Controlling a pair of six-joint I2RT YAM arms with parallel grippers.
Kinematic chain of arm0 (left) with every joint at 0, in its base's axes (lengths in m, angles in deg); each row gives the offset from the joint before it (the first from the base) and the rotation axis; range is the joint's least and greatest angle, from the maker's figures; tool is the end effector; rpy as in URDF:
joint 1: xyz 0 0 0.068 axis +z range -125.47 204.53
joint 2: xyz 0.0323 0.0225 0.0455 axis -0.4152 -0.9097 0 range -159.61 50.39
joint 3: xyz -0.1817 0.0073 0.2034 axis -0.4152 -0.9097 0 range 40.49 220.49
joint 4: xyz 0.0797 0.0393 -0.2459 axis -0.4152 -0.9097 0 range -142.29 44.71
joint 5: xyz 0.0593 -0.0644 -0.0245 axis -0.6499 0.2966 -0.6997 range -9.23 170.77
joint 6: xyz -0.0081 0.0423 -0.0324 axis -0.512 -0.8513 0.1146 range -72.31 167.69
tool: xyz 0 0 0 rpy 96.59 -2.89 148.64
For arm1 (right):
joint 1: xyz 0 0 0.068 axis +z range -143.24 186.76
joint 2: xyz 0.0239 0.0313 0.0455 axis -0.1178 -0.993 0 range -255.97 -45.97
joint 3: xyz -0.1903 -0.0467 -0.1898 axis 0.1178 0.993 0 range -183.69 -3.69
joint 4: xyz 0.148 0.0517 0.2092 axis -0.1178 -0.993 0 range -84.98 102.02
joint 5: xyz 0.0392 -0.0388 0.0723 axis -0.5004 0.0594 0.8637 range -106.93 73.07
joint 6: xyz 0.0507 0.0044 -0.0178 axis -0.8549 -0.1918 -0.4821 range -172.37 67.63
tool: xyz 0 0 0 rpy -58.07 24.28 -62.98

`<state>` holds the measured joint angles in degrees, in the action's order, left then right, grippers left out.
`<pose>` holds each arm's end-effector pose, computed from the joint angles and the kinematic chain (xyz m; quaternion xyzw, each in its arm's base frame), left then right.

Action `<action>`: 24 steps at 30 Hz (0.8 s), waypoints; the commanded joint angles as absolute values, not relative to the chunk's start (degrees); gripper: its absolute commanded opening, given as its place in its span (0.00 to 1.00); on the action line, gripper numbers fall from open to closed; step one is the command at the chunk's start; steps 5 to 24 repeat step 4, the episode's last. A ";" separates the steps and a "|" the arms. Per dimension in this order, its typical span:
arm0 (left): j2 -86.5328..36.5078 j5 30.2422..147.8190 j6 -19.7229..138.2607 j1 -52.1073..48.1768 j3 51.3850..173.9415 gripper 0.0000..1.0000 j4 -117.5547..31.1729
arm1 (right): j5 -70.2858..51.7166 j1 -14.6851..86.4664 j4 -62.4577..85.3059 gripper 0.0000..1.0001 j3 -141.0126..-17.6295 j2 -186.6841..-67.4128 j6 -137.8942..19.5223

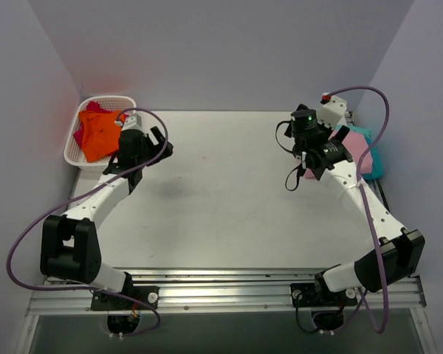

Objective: Fold and stack the t-shirts
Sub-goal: Put the neatly folded tshirt into the corner of the board with the right arm

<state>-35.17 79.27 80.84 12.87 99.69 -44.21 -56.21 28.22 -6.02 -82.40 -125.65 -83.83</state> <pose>0.3379 -0.0688 0.2749 -0.1643 0.8285 -0.1938 0.4990 0.3012 0.0941 0.3960 0.2613 0.7468 -0.0013 0.6115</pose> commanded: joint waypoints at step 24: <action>-29.51 73.74 78.10 12.49 98.94 0.92 -43.71 | -64.55 30.14 -7.67 1.00 -83.05 -128.58 -83.84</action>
